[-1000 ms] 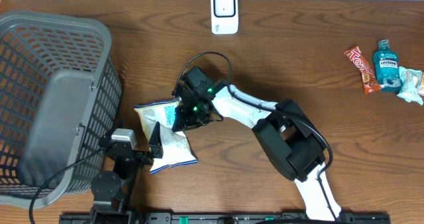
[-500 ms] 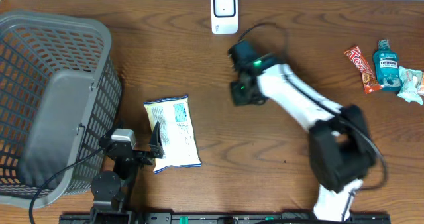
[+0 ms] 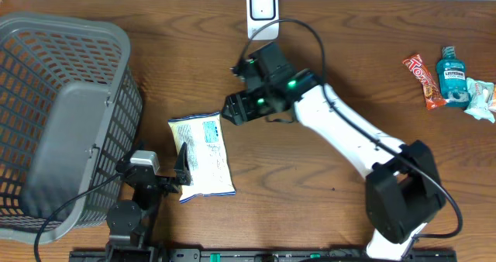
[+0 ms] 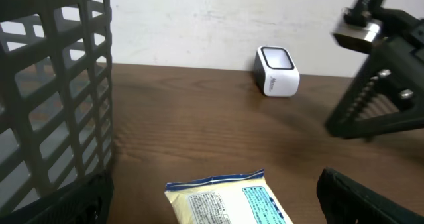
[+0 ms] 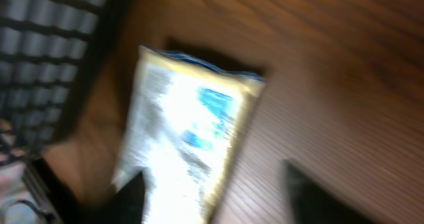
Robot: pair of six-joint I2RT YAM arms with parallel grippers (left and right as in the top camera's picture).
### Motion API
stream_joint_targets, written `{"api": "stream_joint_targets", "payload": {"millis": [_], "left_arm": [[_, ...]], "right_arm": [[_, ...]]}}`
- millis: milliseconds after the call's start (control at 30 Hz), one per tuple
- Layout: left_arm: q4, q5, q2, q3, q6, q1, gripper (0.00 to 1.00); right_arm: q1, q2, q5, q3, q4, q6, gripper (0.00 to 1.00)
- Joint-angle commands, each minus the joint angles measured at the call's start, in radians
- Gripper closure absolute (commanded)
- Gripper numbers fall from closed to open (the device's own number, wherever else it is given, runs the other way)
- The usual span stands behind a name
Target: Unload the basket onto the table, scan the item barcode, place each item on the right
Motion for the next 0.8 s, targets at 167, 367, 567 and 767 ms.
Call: {"api": "stream_joint_targets", "payload": {"millis": [167,367,567,767], "left_arm": [[-0.017,0.002,-0.005,-0.026,-0.005,0.005,0.02],[-0.017,0.002,-0.005,-0.026,-0.005,0.005,0.02],[-0.017,0.002,-0.005,-0.026,-0.005,0.005,0.02],[-0.017,0.002,-0.005,-0.026,-0.005,0.005,0.02]], "right_arm": [[0.159,0.163,-0.038,0.0,0.256,0.233,0.99],[0.21,0.253,-0.068,0.0,0.313,0.243,0.99],[0.21,0.262,0.113,0.0,0.092,0.215,0.99],[0.169,0.262,0.353,0.0,-0.126,0.134,0.99]]}}
